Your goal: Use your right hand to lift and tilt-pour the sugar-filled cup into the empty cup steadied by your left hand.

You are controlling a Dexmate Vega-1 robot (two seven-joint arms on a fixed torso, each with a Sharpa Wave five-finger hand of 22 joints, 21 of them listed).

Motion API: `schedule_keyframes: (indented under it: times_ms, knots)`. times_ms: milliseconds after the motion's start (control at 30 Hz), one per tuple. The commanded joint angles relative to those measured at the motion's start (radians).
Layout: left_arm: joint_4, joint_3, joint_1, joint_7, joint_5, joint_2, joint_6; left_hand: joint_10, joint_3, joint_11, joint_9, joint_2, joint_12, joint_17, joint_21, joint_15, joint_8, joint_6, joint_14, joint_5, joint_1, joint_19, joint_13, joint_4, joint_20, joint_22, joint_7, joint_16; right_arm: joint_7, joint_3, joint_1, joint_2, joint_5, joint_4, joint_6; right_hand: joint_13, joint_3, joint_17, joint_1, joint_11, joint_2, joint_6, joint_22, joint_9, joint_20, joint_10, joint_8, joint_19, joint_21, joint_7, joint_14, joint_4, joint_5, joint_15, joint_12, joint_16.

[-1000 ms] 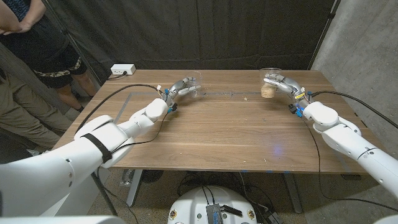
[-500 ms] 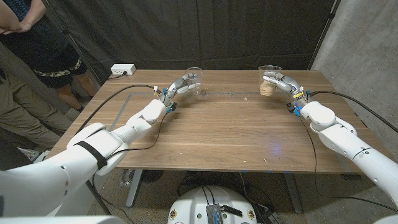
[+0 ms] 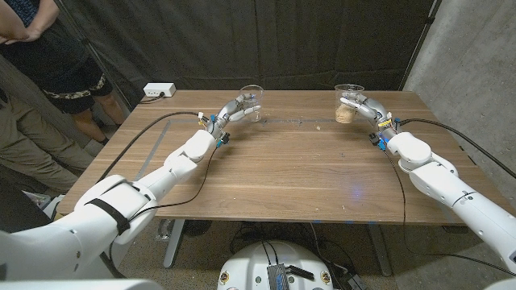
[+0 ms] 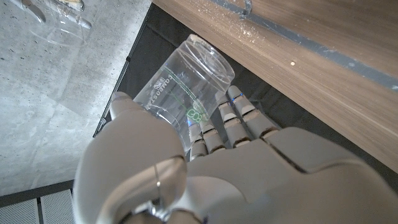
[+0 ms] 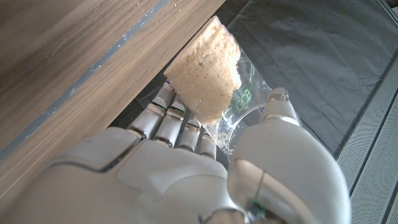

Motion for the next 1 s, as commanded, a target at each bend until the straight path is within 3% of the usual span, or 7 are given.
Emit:
schedule_keyframes:
  times_ms: [33,400,1000]
  knots:
    - [-0.147,-0.045,0.068,0.003,-0.028,0.025,0.097,0.010,-0.004,-0.002,0.002,0.004,0.008,0.004,0.008,-0.133,0.007,0.009,0.022,-0.003,0.012,0.005,0.003,0.000,0.004,0.004,0.004,0.004,-0.007,-0.005,0.017,0.022,-0.002,0.028,0.017,0.003,0.009,0.003,0.001,-0.002,0.011,0.007,0.002,0.003,-0.079,0.008,-0.004,-0.006,0.004,0.000,0.015,0.003,0.003,-0.175,0.003,-0.003]
    - [-0.160,-0.045,0.069,0.005,-0.025,0.016,0.122,0.014,-0.004,0.003,0.002,0.007,0.012,0.007,0.009,-0.132,0.012,0.016,0.020,-0.006,0.018,0.005,0.006,-0.002,0.006,0.004,0.002,-0.001,-0.007,0.003,0.016,0.020,0.000,0.043,0.035,0.001,0.009,0.005,0.002,-0.005,0.012,0.008,0.002,0.003,-0.079,0.014,-0.004,-0.004,0.006,-0.002,0.018,0.002,0.003,-0.175,0.003,-0.002]
    - [-0.096,-0.039,0.039,-0.017,-0.026,-0.013,0.097,0.020,-0.003,0.005,0.003,0.013,0.019,0.014,0.012,-0.132,0.025,0.036,0.025,-0.012,0.029,0.006,0.011,-0.004,0.004,0.005,0.002,-0.005,0.014,0.020,0.038,-0.032,0.013,-0.030,-0.052,0.003,0.009,0.008,-0.001,0.001,0.011,0.007,0.002,0.004,-0.074,0.015,-0.006,0.001,0.011,0.000,0.024,0.004,0.002,-0.174,0.002,-0.002]
